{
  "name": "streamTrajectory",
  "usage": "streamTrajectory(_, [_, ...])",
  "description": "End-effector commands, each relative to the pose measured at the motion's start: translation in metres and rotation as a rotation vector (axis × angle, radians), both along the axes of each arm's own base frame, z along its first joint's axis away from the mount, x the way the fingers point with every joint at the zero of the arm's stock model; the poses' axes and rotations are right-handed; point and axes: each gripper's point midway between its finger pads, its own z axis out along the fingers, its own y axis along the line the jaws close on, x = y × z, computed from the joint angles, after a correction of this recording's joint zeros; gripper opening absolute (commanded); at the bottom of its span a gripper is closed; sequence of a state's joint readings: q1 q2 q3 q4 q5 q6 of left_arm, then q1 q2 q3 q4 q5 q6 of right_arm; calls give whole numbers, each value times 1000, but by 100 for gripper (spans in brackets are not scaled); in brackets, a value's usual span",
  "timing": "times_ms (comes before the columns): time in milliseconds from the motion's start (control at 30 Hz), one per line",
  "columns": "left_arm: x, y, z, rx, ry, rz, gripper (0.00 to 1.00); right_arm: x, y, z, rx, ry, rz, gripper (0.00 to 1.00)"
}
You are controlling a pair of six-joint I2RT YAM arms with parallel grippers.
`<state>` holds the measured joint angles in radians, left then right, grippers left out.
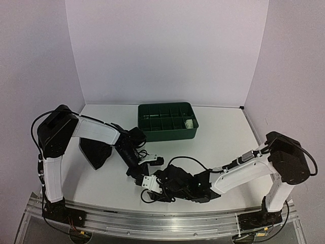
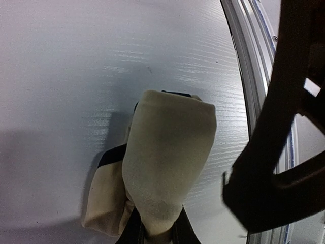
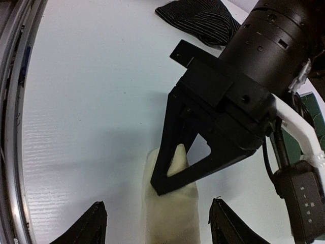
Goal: Roll the underwear
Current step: Pick up the underwear from the center of the board.
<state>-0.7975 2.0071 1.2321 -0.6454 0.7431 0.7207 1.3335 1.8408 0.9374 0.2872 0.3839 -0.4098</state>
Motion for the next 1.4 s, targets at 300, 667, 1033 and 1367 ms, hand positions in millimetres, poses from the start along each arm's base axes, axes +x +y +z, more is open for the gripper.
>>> streamTrajectory(300, [-9,10,-9,74,92,10,0,25,-6,-45,-117,133,-46,62])
streamTrajectory(667, [-5,1,-5,45,106,9,0,16,-8,-72,-188,266,-70,41])
streamTrajectory(1033, [30,12,34,-43,74,59,58,15,-45,-80,-210,396,-244,0])
streamTrajectory(1367, [100,52,99,-99,-112,228,72,67,-54,-14,92,564,-569,0])
